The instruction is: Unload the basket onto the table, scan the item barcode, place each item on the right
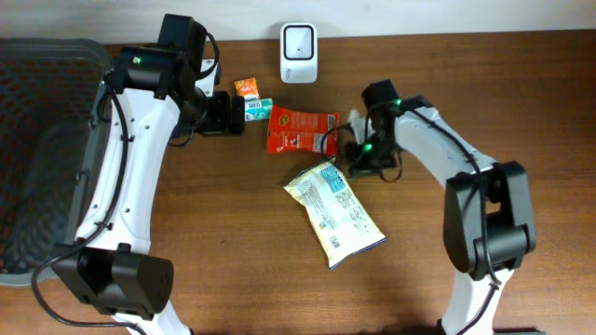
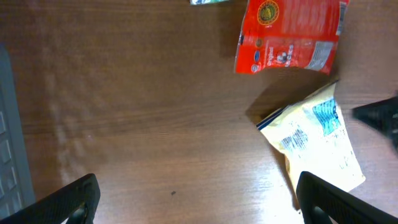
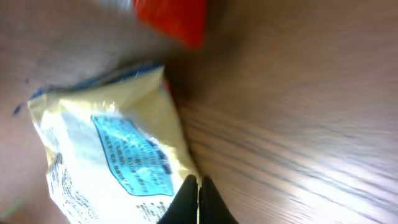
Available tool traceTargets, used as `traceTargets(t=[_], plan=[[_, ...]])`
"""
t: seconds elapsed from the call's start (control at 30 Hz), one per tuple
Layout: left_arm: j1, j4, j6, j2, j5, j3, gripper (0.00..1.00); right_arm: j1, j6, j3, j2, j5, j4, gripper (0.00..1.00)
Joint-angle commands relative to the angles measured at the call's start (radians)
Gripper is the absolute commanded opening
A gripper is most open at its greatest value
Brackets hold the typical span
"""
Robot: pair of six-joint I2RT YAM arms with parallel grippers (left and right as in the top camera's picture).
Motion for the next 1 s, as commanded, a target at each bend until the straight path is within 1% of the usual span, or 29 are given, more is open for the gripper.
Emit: traceTargets(t=[0.0, 0.07, 0.1, 0.13, 0.17, 0.2, 0.23, 0.27, 0.3, 0.37, 0.47, 0.5, 0.53, 0.57, 0.6, 0.63, 0.67, 0.73, 0.83, 0.87, 0.9, 0.97], plan=[[-0.002, 0.002, -0.006, -0.003, -0.003, -0.005, 0.99, -0.011, 0.013, 0.165, -0.137, 0.292, -0.114, 0.04], [-0.002, 0.002, -0.005, -0.003, -0.003, -0.005, 0.99, -0.011, 0.011, 0.207, -0.193, 0.297, -0.136, 0.04], [-0.002, 0.002, -0.005, -0.003, -0.003, -0.005, 0.99, -0.011, 0.006, 0.207, -0.204, 0.255, -0.136, 0.04], [-0.002, 0.002, -0.005, -0.003, -0.003, -0.005, 0.99, -0.011, 0.004, 0.201, -0.201, 0.204, -0.135, 0.12], [-0.002, 0.002, -0.006, -0.003, -0.003, -0.005, 0.99, -0.010, 0.004, 0.183, -0.191, 0.159, -0.121, 0.33], [-0.002, 0.002, -0.005, -0.003, -0.003, -0.005, 0.99, -0.003, 0.004, 0.149, -0.170, 0.109, -0.088, 0.62], [-0.002, 0.002, -0.006, -0.003, -0.003, -0.005, 0.99, 0.010, 0.004, 0.094, -0.140, 0.045, -0.022, 0.84], [-0.002, 0.002, -0.005, -0.003, -0.003, -0.005, 0.99, 0.018, 0.004, 0.055, -0.120, 0.006, 0.023, 0.93], [-0.002, 0.002, -0.006, -0.003, -0.003, -0.005, 0.99, 0.032, 0.005, 0.013, -0.100, -0.038, 0.070, 1.00], [-0.002, 0.002, -0.006, -0.003, -0.004, -0.005, 0.99, 0.060, 0.005, -0.048, -0.060, -0.089, 0.153, 0.99], [-0.002, 0.002, -0.006, -0.003, -0.003, -0.005, 0.99, 0.113, 0.005, -0.103, 0.006, -0.109, 0.243, 1.00], [-0.002, 0.002, -0.005, -0.003, -0.003, -0.005, 0.99, 0.134, 0.005, -0.106, 0.034, -0.109, 0.265, 0.90], [-0.002, 0.002, -0.005, -0.003, -0.003, -0.005, 0.99, 0.142, 0.006, -0.106, 0.049, -0.105, 0.274, 0.75], [-0.002, 0.002, -0.005, -0.003, -0.003, -0.005, 0.99, 0.148, 0.009, -0.106, 0.066, -0.097, 0.282, 0.48], [-0.002, 0.002, -0.005, -0.003, -0.003, -0.005, 0.99, 0.147, 0.037, -0.106, 0.074, -0.079, 0.284, 0.12], [-0.002, 0.002, -0.005, -0.003, -0.003, -0.005, 0.99, 0.146, 0.064, -0.106, 0.074, -0.051, 0.281, 0.04], [-0.002, 0.002, -0.006, -0.003, -0.003, -0.005, 0.99, 0.142, 0.070, -0.103, 0.064, -0.036, 0.272, 0.04], [-0.002, 0.002, -0.006, -0.003, -0.003, -0.005, 0.99, 0.122, 0.075, -0.056, 0.014, 0.034, 0.188, 0.04], [-0.002, 0.002, -0.006, -0.003, -0.003, -0.005, 0.99, 0.090, 0.122, 0.106, -0.099, 0.355, -0.020, 0.04], [-0.002, 0.002, -0.005, -0.003, -0.003, -0.005, 0.99, 0.086, 0.126, 0.177, -0.140, 0.496, -0.101, 0.04], [-0.002, 0.002, -0.006, -0.003, -0.003, -0.005, 0.99, 0.087, 0.171, 0.242, -0.176, 0.649, -0.174, 0.04], [-0.002, 0.002, -0.005, -0.003, -0.003, -0.005, 0.99, 0.089, 0.201, 0.288, -0.211, 0.808, -0.225, 0.04]])
